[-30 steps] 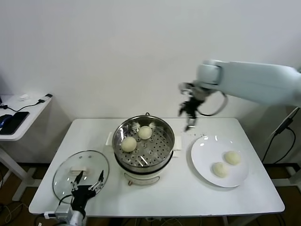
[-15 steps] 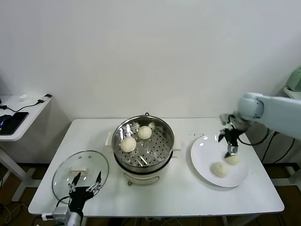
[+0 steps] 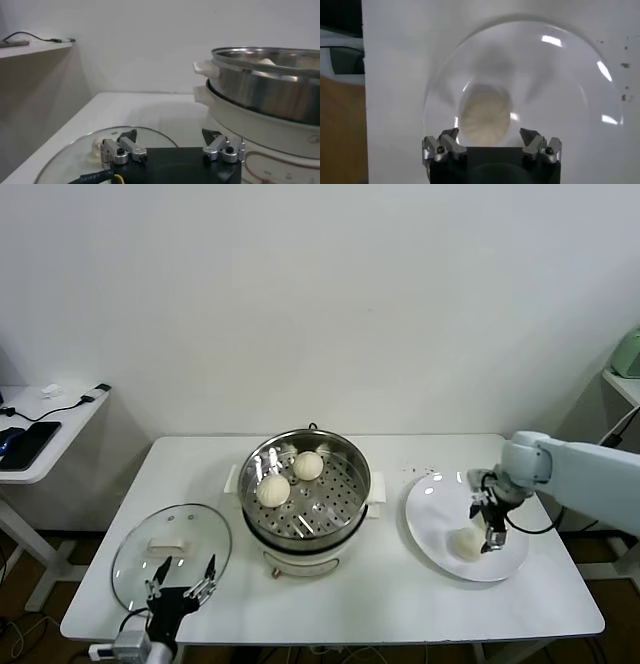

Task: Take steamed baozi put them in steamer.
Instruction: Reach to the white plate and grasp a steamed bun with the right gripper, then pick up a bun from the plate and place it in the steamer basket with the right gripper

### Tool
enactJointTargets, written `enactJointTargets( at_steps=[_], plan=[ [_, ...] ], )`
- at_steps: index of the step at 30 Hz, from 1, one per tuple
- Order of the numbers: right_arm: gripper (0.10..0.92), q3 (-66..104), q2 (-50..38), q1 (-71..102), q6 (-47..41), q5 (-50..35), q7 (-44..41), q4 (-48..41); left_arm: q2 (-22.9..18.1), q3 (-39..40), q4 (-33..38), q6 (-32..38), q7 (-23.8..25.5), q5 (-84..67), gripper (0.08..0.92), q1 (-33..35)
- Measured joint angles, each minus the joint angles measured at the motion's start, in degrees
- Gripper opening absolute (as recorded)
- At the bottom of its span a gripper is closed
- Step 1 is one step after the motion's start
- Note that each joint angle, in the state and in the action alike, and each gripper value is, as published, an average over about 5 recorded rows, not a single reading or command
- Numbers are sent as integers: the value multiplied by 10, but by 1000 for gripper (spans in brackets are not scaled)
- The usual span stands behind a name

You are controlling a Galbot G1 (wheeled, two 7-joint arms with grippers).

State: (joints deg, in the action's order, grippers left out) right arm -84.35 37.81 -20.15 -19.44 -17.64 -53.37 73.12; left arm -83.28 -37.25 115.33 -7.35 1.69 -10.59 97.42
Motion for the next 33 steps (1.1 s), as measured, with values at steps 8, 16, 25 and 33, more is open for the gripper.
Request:
enactJointTargets(
  at_steps=[8,16,25,33],
  plan=[
    [817,43,-1,42,-10,13,13,-1,0,3,1,-1,0,2,823,-1],
    [703,49,-9,38,-8,19,11,6,-1,2,6,-1,0,3,823,1],
    [696,24,-4,-29,10,16,-9,23,-3,6,8,-1,-1,5,823,3],
    [704,-36,56,-185,65,-18,-48,36,-3,13,12,-3,0,9,823,1]
  ],
)
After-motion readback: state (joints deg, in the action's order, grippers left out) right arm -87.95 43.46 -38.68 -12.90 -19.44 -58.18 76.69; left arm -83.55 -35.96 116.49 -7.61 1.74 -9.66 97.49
